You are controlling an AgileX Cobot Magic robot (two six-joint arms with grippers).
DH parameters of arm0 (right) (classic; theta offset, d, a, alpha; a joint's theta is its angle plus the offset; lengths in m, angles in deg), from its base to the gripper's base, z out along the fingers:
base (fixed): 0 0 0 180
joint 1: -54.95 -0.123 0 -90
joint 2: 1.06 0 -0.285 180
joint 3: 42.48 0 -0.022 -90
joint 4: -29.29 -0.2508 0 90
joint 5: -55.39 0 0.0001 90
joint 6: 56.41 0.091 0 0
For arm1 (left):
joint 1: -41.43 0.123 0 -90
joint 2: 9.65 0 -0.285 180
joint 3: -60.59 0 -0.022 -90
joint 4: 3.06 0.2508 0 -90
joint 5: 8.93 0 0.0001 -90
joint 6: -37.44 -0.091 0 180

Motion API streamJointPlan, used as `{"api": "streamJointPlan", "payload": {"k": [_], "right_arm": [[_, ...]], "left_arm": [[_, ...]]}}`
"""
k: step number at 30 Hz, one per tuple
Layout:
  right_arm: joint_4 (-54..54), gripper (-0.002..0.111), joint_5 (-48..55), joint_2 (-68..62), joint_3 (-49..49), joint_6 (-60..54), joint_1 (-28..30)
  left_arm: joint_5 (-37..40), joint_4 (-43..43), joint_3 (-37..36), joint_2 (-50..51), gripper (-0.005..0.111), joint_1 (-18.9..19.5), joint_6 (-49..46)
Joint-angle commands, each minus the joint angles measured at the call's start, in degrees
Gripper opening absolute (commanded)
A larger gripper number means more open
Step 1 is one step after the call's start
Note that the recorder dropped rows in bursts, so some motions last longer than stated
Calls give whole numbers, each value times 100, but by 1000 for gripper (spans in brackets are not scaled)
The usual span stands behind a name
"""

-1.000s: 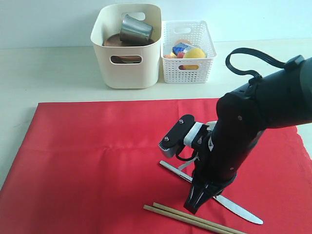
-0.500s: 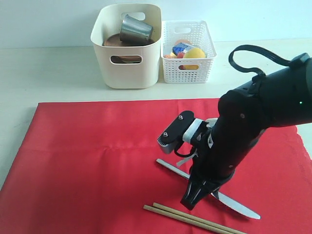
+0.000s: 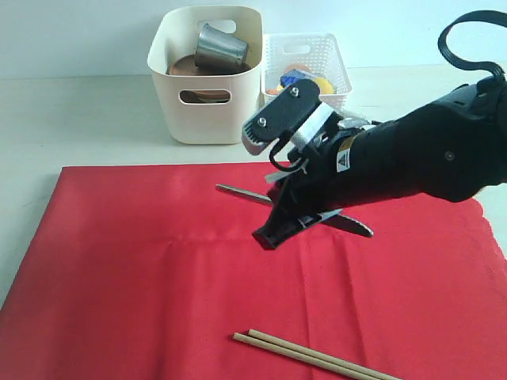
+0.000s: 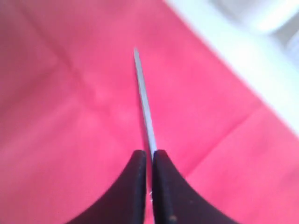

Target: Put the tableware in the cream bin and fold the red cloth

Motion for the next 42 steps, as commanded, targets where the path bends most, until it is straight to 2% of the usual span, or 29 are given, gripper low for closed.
{"api": "streamJointPlan", "payload": {"k": [1,4,9,11,16,20,23,25,28,33,35,42], "right_arm": [[-8,0,-1088,64,4,-7,-18],[-8,0,-1754,64,-40,-20,-7],[-8,0,-1663,-36,-423,-251,-7],[-8,0,-1386,-202,-572,-550,55],[-8,0,-565,-945,-873,-421,520],[-8,0,699,-1662,-1523,-115,1055],[3,0,1421,-2006,-2036,-138,1216],[59,0,1503,-2126,-2210,-138,1224],[59,8,1456,-2208,-2343,-138,1209],[85,37,1411,-2360,-2399,-156,1209],[108,45,1411,-2461,-2399,-195,1209],[532,46,1199,-2957,-2399,-195,1209]], "left_arm": [[-12,0,-18,-38,2,3,1],[-12,0,-18,-38,2,3,1],[-12,0,-18,-38,2,3,1],[-12,0,-18,-38,2,3,1],[-12,0,-18,-38,2,3,1],[-12,0,-18,-38,2,3,1],[-12,0,-18,-38,2,3,1],[-12,0,-18,-38,2,3,1],[-12,0,-18,-38,2,3,1],[-12,0,-18,-38,2,3,1],[-12,0,-18,-38,2,3,1],[-12,0,-18,-38,2,3,1]]}}
